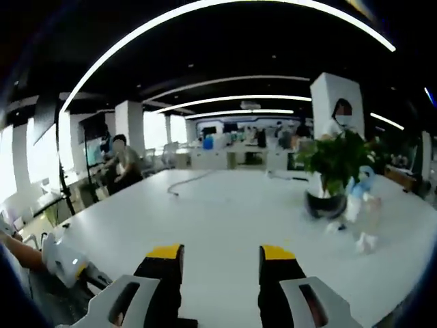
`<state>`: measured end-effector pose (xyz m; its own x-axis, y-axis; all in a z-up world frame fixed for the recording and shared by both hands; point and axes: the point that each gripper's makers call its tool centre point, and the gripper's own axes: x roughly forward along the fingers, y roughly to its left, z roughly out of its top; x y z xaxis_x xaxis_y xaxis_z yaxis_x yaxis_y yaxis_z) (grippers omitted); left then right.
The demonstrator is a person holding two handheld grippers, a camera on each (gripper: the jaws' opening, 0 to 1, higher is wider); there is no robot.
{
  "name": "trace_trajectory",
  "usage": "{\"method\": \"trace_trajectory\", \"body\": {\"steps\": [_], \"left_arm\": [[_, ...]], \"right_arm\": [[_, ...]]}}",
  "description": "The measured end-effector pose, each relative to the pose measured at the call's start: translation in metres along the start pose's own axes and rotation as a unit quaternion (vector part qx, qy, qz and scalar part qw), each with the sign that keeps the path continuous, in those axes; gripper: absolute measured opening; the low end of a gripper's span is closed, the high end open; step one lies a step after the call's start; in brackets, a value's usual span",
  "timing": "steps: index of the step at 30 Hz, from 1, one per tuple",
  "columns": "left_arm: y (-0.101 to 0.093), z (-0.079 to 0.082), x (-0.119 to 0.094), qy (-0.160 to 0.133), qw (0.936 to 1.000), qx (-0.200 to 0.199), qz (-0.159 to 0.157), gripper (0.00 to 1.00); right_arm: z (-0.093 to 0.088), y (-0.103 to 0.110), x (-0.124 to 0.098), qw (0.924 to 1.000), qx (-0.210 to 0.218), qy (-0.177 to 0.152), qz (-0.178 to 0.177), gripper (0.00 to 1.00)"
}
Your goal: Press the specified remote control buttons in sequence, fully releasing each button before pressing the next.
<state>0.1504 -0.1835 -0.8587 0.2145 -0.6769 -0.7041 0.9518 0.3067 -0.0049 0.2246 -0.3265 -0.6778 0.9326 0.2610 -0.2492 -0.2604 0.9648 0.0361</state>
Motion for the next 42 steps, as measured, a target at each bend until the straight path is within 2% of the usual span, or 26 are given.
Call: {"method": "trace_trajectory", "body": {"steps": [3, 7, 10, 16, 20, 23, 29, 33, 36, 42], "left_arm": [[0.0, 0.0, 0.0, 0.0, 1.0, -0.003, 0.002, 0.25], [0.0, 0.0, 0.0, -0.002, 1.0, -0.006, 0.003, 0.25], [0.0, 0.0, 0.0, -0.005, 1.0, -0.005, 0.003, 0.25], [0.0, 0.0, 0.0, -0.007, 0.9999, -0.006, 0.004, 0.25], [0.0, 0.0, 0.0, -0.007, 0.9999, -0.006, 0.005, 0.25], [0.0, 0.0, 0.0, -0.007, 0.9999, -0.006, 0.005, 0.25], [0.001, 0.0, -0.001, -0.011, 0.9999, -0.01, 0.007, 0.25], [0.001, 0.0, -0.001, -0.009, 0.9999, -0.008, 0.006, 0.25], [0.001, 0.001, 0.0, -0.007, 0.9999, -0.011, 0.008, 0.25], [0.002, 0.001, 0.0, 0.004, 0.9998, -0.014, 0.01, 0.25]], "right_arm": [[-0.005, -0.009, -0.002, 0.9997, -0.007, -0.01, -0.021, 0.64], [-0.012, -0.02, -0.001, 0.999, 0.008, 0.0, -0.045, 0.71], [-0.013, -0.028, 0.001, 0.9975, 0.006, -0.013, -0.069, 0.71], [-0.015, -0.034, -0.001, 0.9951, -0.009, -0.011, -0.097, 0.74], [-0.021, -0.036, 0.001, 0.9948, -0.008, 0.006, -0.101, 0.75], [-0.019, -0.035, 0.0, 0.9949, -0.013, 0.003, -0.1, 0.72], [-0.025, -0.033, 0.002, 0.9947, -0.02, 0.018, -0.099, 0.75], [-0.02, -0.033, 0.001, 0.9939, -0.033, 0.005, -0.105, 0.81], [-0.023, -0.033, 0.002, 0.9943, -0.027, 0.013, -0.102, 0.85], [-0.025, -0.03, 0.003, 0.9947, -0.026, 0.02, -0.097, 0.84]]}}
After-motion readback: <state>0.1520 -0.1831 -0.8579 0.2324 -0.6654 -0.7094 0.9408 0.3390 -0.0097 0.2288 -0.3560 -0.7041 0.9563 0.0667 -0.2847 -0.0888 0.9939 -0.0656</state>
